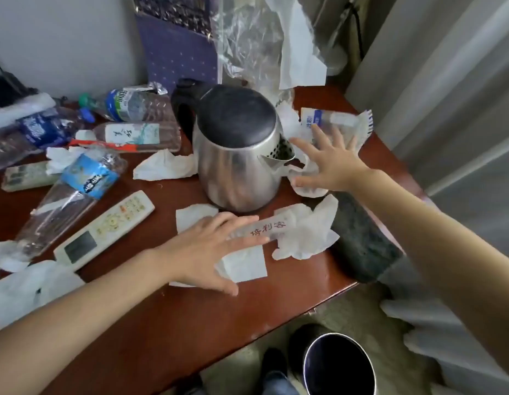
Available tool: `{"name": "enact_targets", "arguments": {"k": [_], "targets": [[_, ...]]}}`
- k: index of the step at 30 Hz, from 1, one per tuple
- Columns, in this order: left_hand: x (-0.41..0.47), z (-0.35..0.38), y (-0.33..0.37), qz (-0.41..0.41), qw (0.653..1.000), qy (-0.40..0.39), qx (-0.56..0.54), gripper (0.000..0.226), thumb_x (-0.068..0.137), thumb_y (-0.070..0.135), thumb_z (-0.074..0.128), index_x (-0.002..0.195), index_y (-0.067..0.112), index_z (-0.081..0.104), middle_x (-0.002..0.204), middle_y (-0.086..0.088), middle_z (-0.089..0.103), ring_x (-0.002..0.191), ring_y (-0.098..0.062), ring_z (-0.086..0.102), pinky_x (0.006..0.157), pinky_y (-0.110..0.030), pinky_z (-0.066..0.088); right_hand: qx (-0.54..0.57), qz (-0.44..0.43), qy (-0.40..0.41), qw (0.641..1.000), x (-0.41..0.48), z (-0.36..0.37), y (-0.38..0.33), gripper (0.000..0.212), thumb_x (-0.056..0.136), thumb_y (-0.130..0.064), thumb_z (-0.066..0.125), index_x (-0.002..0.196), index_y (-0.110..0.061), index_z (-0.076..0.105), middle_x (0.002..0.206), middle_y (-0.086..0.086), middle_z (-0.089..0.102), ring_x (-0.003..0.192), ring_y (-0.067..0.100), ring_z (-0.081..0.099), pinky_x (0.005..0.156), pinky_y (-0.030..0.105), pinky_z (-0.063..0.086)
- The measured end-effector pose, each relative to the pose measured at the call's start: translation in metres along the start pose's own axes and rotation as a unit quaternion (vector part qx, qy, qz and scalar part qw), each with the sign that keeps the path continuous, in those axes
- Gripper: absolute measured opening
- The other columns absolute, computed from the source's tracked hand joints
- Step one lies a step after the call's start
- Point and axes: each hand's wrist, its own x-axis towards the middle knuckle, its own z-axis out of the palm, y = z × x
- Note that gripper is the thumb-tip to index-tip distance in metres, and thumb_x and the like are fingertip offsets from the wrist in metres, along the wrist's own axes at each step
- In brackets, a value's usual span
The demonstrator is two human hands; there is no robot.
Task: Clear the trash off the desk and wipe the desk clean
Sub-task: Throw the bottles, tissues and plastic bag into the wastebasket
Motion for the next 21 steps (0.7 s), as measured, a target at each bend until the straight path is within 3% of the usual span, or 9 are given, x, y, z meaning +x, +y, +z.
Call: {"name": "enact_targets", "arguments": {"k": [3, 6, 8, 10, 11, 13, 15, 18, 21], "targets": [[0.007, 0.008, 0.002, 0.049, 0.996, 0.064, 0.031, 0.092, 0.067, 0.072, 0.047, 0.134, 0.059, -0.017, 0.148, 0.023, -0.014, 0.133, -0.011, 0.002, 0.107, -0.034, 0.009, -0.092, -0.014, -0.069, 0.993, 0.016, 0.003, 0.003, 0.092, 0.070, -0.081, 0.043, 0.142, -0.050, -0.006, 0.157, 0.005, -0.011, 0.140, 0.044, 0.002, 0.107, 0.066, 0.011], [0.022, 0.019, 0.003, 0.068, 0.988, 0.135, 0.040, 0.086, 0.067, 0.071, 0.042, 0.144, 0.044, 0.013, 0.144, 0.016, 0.025, 0.113, -0.008, 0.030, 0.093, -0.032, 0.038, -0.090, -0.028, -0.022, 0.995, 0.021, 0.009, 0.012, 0.088, 0.073, -0.069, 0.057, 0.143, -0.044, 0.010, 0.154, 0.009, 0.014, 0.136, 0.041, 0.019, 0.106, 0.057, 0.024], [0.032, 0.021, 0.000, 0.086, 0.983, 0.159, 0.021, 0.071, 0.071, 0.065, 0.046, 0.135, 0.037, 0.036, 0.128, 0.014, 0.049, 0.097, -0.005, 0.039, 0.078, -0.028, 0.049, 0.005, -0.020, 0.007, 1.000, 0.018, 0.007, 0.018, 0.075, 0.077, -0.051, 0.067, 0.141, -0.031, 0.032, 0.142, 0.012, 0.036, 0.128, 0.037, 0.035, 0.102, 0.047, 0.033], [0.036, 0.019, -0.003, 0.084, 0.982, 0.165, -0.046, 0.051, 0.074, 0.057, 0.051, 0.118, 0.030, 0.055, 0.113, 0.014, 0.058, 0.090, -0.002, 0.044, 0.072, -0.031, 0.052, 0.117, -0.003, 0.054, 0.992, 0.011, 0.004, 0.020, 0.044, 0.080, -0.035, 0.070, 0.117, -0.017, 0.056, 0.113, 0.011, 0.056, 0.108, 0.030, 0.050, 0.086, 0.037, 0.040], [0.036, 0.016, -0.004, 0.077, 0.980, 0.164, -0.082, 0.043, 0.076, 0.055, 0.052, 0.110, 0.030, 0.059, 0.107, 0.016, 0.060, 0.089, -0.001, 0.045, 0.071, -0.033, 0.052, 0.158, 0.008, 0.085, 0.984, 0.005, 0.000, 0.019, 0.025, 0.081, -0.028, 0.069, 0.099, -0.013, 0.060, 0.094, 0.007, 0.058, 0.095, 0.027, 0.052, 0.076, 0.034, 0.039], [0.032, 0.012, -0.006, 0.050, 0.974, 0.174, -0.136, 0.029, 0.076, 0.056, 0.051, 0.098, 0.038, 0.059, 0.097, 0.021, 0.059, 0.089, 0.004, 0.046, 0.074, -0.028, 0.048, 0.220, 0.030, 0.145, 0.964, -0.007, -0.011, 0.020, 0.014, 0.083, -0.020, 0.066, 0.084, -0.007, 0.060, 0.078, 0.003, 0.054, 0.080, 0.022, 0.050, 0.068, 0.035, 0.037], [0.022, 0.004, -0.006, 0.018, 0.963, 0.197, -0.181, 0.030, 0.073, 0.059, 0.052, 0.097, 0.042, 0.054, 0.099, 0.026, 0.055, 0.088, 0.009, 0.047, 0.078, -0.016, 0.039, 0.266, 0.035, 0.195, 0.943, -0.024, -0.029, 0.017, 0.015, 0.084, -0.018, 0.063, 0.085, -0.003, 0.062, 0.080, 0.006, 0.060, 0.077, 0.022, 0.054, 0.066, 0.034, 0.042], [0.000, -0.008, -0.009, -0.014, 0.949, 0.223, -0.222, 0.028, 0.069, 0.061, 0.060, 0.090, 0.045, 0.054, 0.099, 0.029, 0.055, 0.090, 0.008, 0.051, 0.077, -0.012, 0.037, 0.297, 0.038, 0.217, 0.929, -0.056, -0.051, 0.000, 0.022, 0.087, -0.021, 0.062, 0.106, -0.011, 0.061, 0.096, 0.000, 0.061, 0.085, 0.015, 0.054, 0.065, 0.015, 0.040], [-0.024, -0.015, -0.019, -0.046, 0.947, 0.210, -0.237, 0.021, 0.069, 0.047, 0.073, 0.078, 0.051, 0.055, 0.099, 0.028, 0.056, 0.092, 0.005, 0.053, 0.074, -0.012, 0.039, 0.275, 0.058, 0.180, 0.943, -0.088, -0.049, -0.029, 0.038, 0.087, -0.025, 0.061, 0.123, -0.016, 0.052, 0.110, -0.002, 0.058, 0.097, 0.015, 0.051, 0.075, 0.020, 0.036]]}}
